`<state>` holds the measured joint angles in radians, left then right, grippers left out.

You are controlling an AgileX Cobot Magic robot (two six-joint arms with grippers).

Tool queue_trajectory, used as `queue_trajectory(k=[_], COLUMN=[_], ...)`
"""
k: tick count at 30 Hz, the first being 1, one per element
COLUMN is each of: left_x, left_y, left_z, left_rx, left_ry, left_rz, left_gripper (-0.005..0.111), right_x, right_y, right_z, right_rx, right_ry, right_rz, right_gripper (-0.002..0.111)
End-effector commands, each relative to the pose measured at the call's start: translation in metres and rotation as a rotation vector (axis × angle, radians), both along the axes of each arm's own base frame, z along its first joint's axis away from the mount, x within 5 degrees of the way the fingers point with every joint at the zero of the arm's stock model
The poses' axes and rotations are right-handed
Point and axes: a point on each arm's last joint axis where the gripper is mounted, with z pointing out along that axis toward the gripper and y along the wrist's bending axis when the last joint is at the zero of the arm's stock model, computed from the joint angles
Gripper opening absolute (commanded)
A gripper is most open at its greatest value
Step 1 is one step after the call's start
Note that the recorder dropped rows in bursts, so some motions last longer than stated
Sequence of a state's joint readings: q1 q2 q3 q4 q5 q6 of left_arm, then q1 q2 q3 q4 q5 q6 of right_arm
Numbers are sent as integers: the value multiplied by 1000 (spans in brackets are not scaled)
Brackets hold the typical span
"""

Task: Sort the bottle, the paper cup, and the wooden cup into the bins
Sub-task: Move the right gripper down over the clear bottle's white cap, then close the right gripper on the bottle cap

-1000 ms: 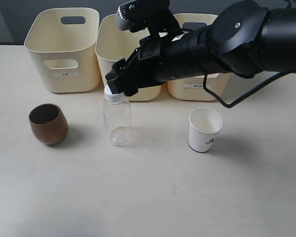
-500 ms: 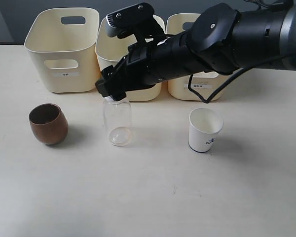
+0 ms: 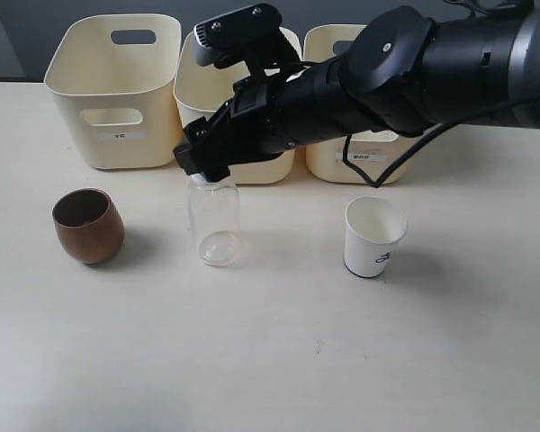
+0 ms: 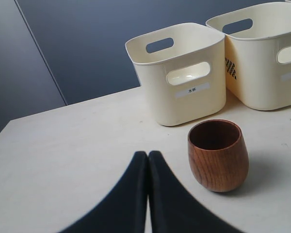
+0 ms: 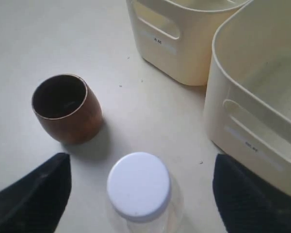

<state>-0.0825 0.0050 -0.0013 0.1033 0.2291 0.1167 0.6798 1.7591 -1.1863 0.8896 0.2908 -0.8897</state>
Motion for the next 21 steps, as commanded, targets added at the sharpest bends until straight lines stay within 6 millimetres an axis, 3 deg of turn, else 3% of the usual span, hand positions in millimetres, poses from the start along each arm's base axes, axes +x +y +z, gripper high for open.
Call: queue_trajectory(k=[1,7,21], left_x=[0,0,0], left_y=[0,0,0], left_z=[0,0,0], left_rx=[1,1,1], left_ry=[-8,-8,-8], left_rz=[3,3,3], left_gripper=[0,0,0], right_x=[3,6,3], right_y=[3,4,11], right_z=[-7,-16,-15], right_rx=[-19,-35,-40], right_ry=[-3,8,-26], right_rz=[4,2,20], right_gripper=[76,76,76])
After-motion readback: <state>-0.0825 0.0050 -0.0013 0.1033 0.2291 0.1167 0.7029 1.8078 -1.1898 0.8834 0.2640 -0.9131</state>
